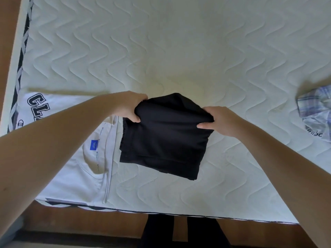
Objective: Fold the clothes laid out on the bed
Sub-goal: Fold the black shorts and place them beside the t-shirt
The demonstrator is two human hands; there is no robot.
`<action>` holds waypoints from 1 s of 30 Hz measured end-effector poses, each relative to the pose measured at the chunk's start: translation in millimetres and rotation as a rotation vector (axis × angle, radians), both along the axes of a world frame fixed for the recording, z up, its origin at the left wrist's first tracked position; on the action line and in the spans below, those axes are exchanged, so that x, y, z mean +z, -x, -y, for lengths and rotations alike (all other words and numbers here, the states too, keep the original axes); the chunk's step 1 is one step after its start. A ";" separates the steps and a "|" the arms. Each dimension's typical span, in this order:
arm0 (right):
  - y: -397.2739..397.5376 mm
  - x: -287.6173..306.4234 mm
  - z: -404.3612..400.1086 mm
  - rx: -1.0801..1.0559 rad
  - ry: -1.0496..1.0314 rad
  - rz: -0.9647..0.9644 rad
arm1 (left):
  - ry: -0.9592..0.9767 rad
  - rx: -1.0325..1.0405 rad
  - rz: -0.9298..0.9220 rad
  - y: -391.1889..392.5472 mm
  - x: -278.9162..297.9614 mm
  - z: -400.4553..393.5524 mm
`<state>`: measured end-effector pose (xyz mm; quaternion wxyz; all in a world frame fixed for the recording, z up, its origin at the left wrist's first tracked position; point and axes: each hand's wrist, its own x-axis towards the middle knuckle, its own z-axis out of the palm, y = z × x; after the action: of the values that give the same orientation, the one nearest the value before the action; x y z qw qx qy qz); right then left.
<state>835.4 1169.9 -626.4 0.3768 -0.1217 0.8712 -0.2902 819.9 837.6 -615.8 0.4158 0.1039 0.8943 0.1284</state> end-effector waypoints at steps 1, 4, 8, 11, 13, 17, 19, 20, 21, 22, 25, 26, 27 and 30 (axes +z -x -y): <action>1.9 9.6 -0.4 0.015 -0.002 -0.024 | -0.020 0.021 -0.026 -3.0 7.0 3.9; 7.5 44.4 0.7 0.003 0.013 -0.113 | -0.042 0.047 -0.126 -5.1 35.4 14.5; 9.4 91.7 2.7 -0.054 0.038 -0.262 | -0.107 0.103 -0.302 10.5 80.4 22.1; 3.0 117.6 2.9 -0.087 0.032 -0.368 | -0.175 0.093 -0.444 24.1 97.4 19.2; -5.6 125.8 2.3 -0.127 0.019 -0.444 | -0.213 0.067 -0.527 30.5 95.8 15.0; -40.7 114.4 10.3 -0.119 -0.063 -0.640 | -0.283 0.014 -0.614 20.2 69.8 15.1; -70.2 93.9 18.6 -0.077 -0.107 -0.741 | -0.327 -0.026 -0.632 0.1 45.6 16.2; -87.6 80.9 23.2 -0.048 -0.120 -0.764 | -0.341 -0.039 -0.632 -13.5 31.7 17.3; -106.2 67.2 28.1 -0.014 -0.134 -0.763 | -0.338 -0.040 -0.633 -29.4 17.7 19.2; -124.5 53.0 32.5 0.018 -0.150 -0.751 | -0.319 -0.036 -0.642 -46.0 3.8 21.9; -173.9 13.1 42.3 0.100 -0.189 -0.661 | -0.239 -0.038 -0.691 -97.6 -31.9 32.1; -186.5 3.4 44.8 0.115 -0.197 -0.605 | -0.216 -0.044 -0.690 -112.4 -40.2 34.2; -196.3 -4.4 46.5 0.129 -0.207 -0.545 | -0.189 -0.051 -0.678 -125.8 -46.6 35.7; -210.0 -21.9 46.9 0.253 -0.252 -0.413 | -0.125 -0.087 -0.580 -151.2 -58.7 42.0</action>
<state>1045.5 1123.0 -648.3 0.2366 -0.2385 0.9366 -0.0993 971.1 795.6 -674.5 0.1408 0.1997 0.9609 0.1303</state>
